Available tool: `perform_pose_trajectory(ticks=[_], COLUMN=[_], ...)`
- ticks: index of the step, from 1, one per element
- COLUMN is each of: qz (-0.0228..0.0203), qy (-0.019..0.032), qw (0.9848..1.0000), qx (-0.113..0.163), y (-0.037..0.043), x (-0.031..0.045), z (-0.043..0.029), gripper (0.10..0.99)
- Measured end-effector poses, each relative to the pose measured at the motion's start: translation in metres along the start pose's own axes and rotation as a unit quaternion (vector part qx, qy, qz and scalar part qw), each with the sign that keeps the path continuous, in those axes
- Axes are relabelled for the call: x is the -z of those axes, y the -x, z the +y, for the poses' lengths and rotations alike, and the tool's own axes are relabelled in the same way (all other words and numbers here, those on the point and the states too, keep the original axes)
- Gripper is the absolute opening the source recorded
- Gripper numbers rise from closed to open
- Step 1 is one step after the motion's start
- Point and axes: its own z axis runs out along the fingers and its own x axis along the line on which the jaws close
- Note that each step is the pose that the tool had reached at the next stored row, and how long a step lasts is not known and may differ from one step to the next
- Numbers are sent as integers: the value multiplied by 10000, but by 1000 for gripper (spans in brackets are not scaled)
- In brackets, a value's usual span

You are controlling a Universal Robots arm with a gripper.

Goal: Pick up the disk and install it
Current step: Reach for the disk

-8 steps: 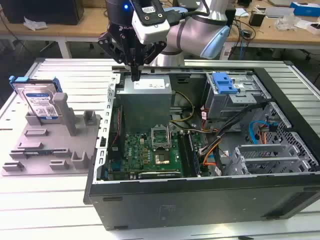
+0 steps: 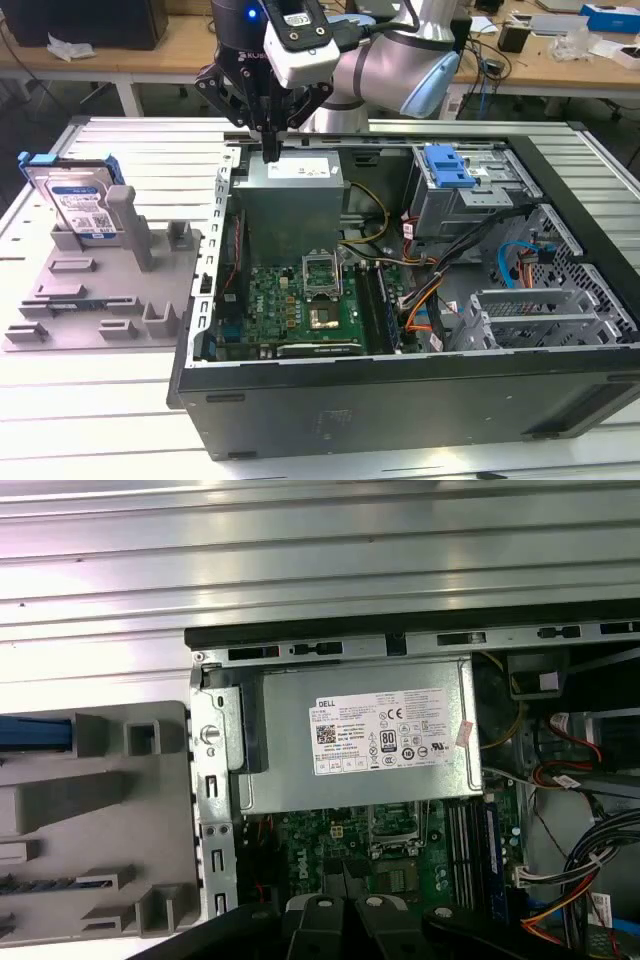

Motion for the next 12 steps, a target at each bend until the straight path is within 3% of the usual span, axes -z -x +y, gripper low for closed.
perform_pose_trajectory(ticks=[4, 12], qz=[1, 1], qy=[0, 0], qw=[10000, 10000], qx=[1, 1], y=[-158, -784], x=[2, 0], z=[5, 57], gripper=[106, 106])
